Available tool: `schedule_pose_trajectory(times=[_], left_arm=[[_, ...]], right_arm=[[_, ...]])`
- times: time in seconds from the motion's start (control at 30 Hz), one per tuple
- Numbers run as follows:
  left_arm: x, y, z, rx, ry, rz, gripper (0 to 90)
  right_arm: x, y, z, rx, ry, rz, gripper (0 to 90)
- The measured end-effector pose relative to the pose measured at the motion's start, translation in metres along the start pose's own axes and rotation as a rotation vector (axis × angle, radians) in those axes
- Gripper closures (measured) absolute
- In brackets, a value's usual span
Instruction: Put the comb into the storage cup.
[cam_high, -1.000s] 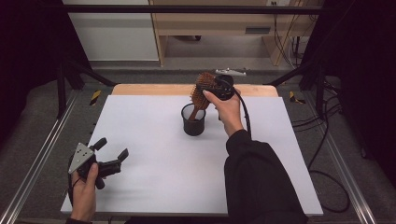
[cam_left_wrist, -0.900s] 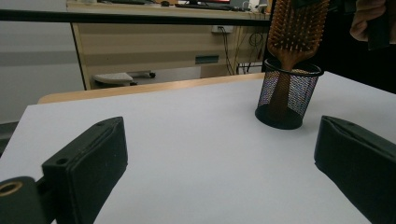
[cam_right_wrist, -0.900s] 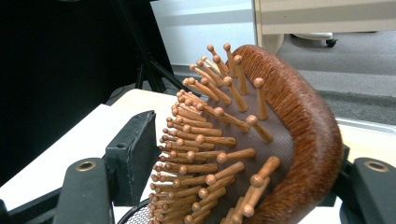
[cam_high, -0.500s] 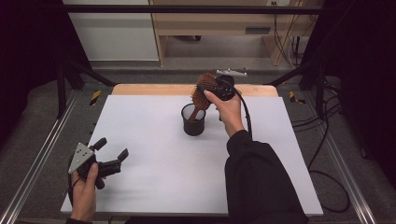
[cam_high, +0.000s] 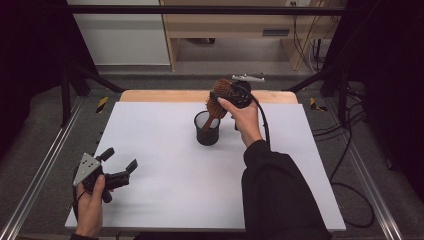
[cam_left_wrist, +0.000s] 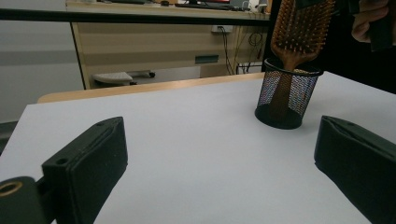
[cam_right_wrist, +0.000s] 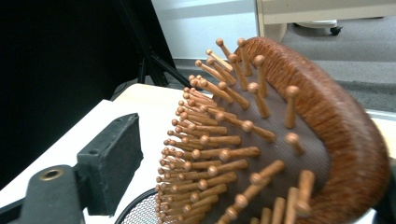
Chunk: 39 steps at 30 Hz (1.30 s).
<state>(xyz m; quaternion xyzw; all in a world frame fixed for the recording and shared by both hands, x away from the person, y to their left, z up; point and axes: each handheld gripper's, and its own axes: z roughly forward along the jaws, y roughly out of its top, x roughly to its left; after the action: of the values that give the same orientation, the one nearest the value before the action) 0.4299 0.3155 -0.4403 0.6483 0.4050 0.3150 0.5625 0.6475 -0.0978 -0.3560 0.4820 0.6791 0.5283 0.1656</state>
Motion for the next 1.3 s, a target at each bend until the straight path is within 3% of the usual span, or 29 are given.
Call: schedule_pose_trajectory(times=[1.3], left_arm=[[0.0, 0.0, 0.0001, -0.001, -0.003, 0.0, 2.9]], right_arm=[[-0.0012, -0.0017, -0.005, -0.027, -0.004, 0.003, 11.7]])
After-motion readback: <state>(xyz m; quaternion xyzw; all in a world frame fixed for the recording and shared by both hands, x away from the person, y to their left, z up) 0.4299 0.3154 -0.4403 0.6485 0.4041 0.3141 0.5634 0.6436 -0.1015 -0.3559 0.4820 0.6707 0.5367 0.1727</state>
